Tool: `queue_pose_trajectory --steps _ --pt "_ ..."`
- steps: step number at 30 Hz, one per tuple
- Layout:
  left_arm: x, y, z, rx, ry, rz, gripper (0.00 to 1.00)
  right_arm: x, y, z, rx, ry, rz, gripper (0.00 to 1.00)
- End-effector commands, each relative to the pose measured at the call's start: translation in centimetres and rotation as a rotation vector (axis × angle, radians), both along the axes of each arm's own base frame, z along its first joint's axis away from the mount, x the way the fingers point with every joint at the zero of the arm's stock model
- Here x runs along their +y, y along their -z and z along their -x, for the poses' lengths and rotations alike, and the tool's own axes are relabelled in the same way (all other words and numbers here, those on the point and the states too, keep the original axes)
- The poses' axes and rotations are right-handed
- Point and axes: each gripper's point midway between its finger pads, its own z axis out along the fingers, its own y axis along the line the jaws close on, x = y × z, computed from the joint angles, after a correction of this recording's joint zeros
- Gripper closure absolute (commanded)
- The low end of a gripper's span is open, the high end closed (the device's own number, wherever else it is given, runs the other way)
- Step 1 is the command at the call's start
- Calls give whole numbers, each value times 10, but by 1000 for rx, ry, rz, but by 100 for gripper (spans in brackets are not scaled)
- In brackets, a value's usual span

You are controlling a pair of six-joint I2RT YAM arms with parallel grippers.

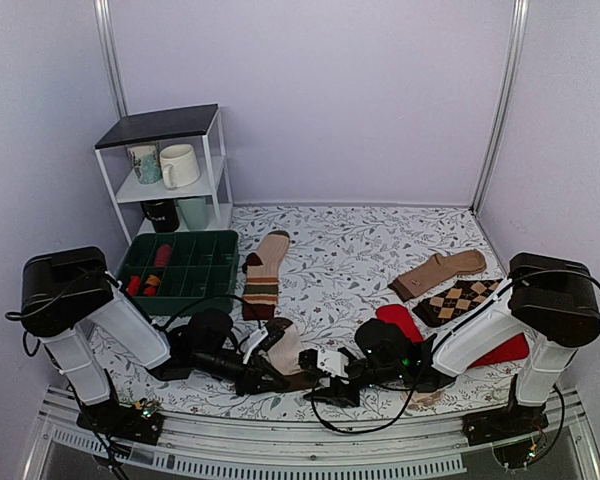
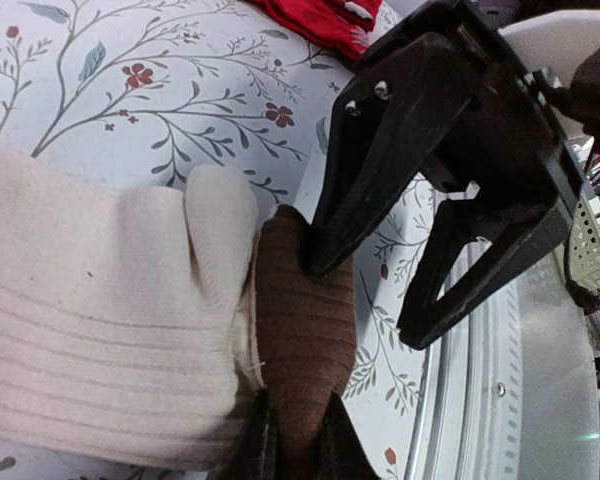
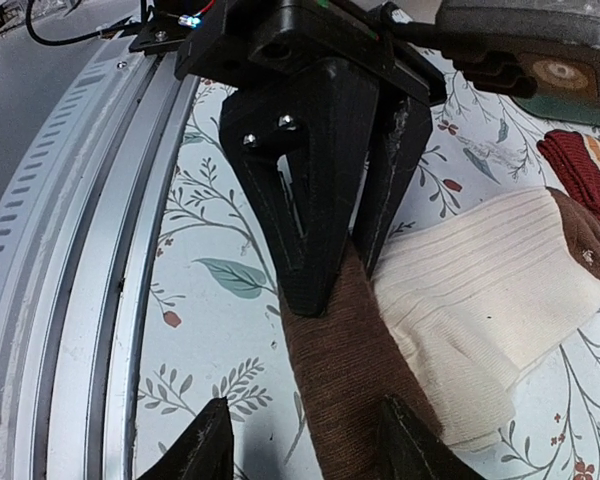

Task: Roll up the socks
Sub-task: Roll a pair of socks at the center of the board.

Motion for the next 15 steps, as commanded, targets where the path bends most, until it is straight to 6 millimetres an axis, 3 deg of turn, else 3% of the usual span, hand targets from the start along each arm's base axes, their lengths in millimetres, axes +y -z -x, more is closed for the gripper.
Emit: queue_pose_trajectory --steps 1,5,9,12,15 --pt "37 53 21 131 -10 -219 100 2 -2 -12 -48 42 8 51" --pt "37 53 21 130 -10 -219 100 5 2 -25 -76 98 17 48" --pt "37 53 21 130 -10 -219 100 7 -10 -32 -99 118 -9 47" --pt "37 52 21 129 -11 -219 100 8 -21 -28 -88 96 -32 46" --pt "37 53 21 129 -13 -219 100 7 -18 -15 -42 43 -28 46"
